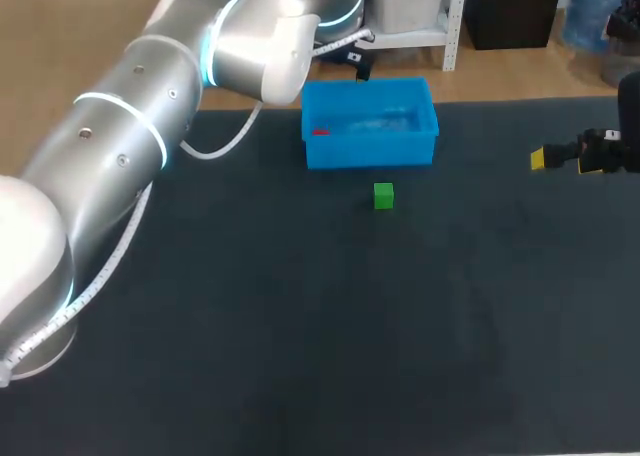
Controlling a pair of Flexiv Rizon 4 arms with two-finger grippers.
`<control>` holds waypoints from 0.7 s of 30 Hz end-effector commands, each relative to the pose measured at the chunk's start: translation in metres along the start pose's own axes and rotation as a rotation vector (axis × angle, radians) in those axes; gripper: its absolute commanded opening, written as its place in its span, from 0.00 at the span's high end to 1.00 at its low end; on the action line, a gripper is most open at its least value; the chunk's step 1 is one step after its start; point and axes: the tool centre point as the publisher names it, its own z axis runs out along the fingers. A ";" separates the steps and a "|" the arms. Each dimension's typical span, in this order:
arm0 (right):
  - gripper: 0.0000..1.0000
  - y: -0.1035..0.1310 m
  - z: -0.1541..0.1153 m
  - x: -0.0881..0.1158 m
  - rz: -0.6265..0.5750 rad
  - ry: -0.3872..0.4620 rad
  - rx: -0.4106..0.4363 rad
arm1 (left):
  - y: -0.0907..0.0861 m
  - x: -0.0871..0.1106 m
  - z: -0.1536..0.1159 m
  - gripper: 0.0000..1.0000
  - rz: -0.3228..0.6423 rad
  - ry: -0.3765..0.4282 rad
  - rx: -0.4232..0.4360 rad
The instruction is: Use the left arm to pick the red cube and place it into the blue plastic box first, then use the right arm to grasp the green cube and put it into the same blue plastic box after the first action is fully finished.
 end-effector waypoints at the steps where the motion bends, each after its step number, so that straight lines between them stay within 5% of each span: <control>1: 0.00 0.000 0.000 0.000 -0.001 0.001 0.000 | 0.000 -0.009 0.004 0.00 0.000 0.317 0.001; 21: 0.00 0.000 0.000 0.000 -0.001 0.001 0.000 | 0.005 0.011 -0.049 0.00 -0.011 0.256 0.081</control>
